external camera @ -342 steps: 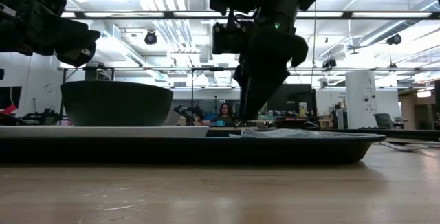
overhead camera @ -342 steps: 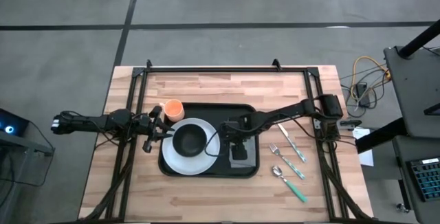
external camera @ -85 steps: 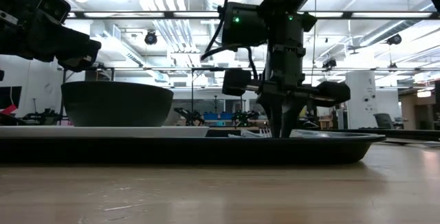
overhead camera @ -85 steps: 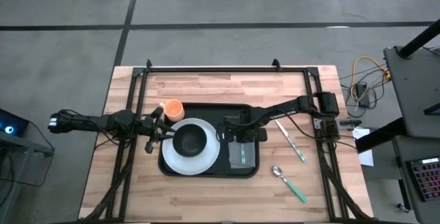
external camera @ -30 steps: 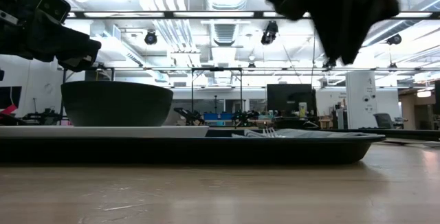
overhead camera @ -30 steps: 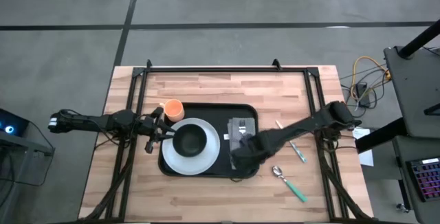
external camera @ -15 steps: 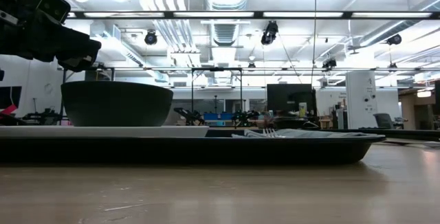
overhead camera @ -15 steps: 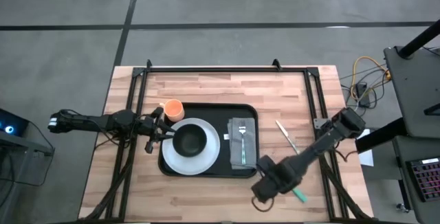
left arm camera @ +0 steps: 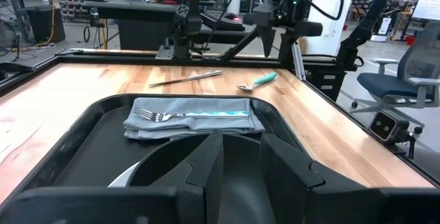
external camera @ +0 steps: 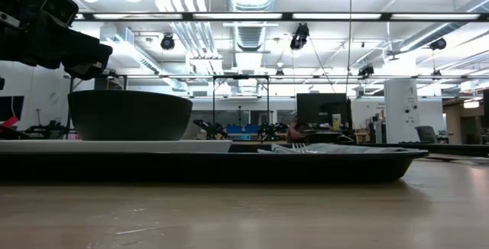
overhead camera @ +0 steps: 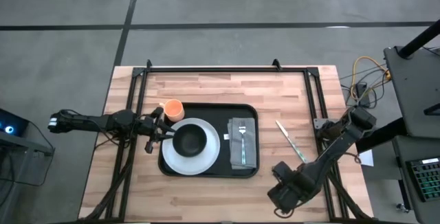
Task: Set up tray
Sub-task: Put the light blue patterned spoon on top of the gray napkin
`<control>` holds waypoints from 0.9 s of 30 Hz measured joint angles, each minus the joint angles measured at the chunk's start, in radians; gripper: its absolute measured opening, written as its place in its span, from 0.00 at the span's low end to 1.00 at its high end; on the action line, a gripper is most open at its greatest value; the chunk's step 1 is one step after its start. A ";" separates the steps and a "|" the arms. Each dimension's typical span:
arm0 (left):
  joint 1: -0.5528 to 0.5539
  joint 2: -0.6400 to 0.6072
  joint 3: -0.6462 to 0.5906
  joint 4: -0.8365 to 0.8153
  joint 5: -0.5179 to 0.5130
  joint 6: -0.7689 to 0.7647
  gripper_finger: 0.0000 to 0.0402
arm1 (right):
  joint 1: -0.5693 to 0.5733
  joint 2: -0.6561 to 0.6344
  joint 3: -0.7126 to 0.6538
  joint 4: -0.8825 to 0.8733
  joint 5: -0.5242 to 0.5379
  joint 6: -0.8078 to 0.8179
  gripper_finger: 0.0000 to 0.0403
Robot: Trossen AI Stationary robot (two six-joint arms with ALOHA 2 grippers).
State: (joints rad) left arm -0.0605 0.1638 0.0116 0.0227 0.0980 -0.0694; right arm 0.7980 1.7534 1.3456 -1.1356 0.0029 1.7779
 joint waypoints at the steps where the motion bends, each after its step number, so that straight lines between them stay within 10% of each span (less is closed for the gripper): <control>1: 0.000 0.000 0.000 0.000 0.000 0.000 0.20 | 0.005 -0.015 -0.025 0.021 0.000 0.002 0.43; 27: 0.000 0.000 0.000 0.000 0.000 0.000 0.20 | 0.042 -0.108 -0.483 0.460 -0.074 -0.013 0.45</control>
State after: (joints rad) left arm -0.0601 0.1635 0.0116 0.0227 0.0978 -0.0696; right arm 0.8402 1.6449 0.8631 -0.6755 -0.0709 1.7651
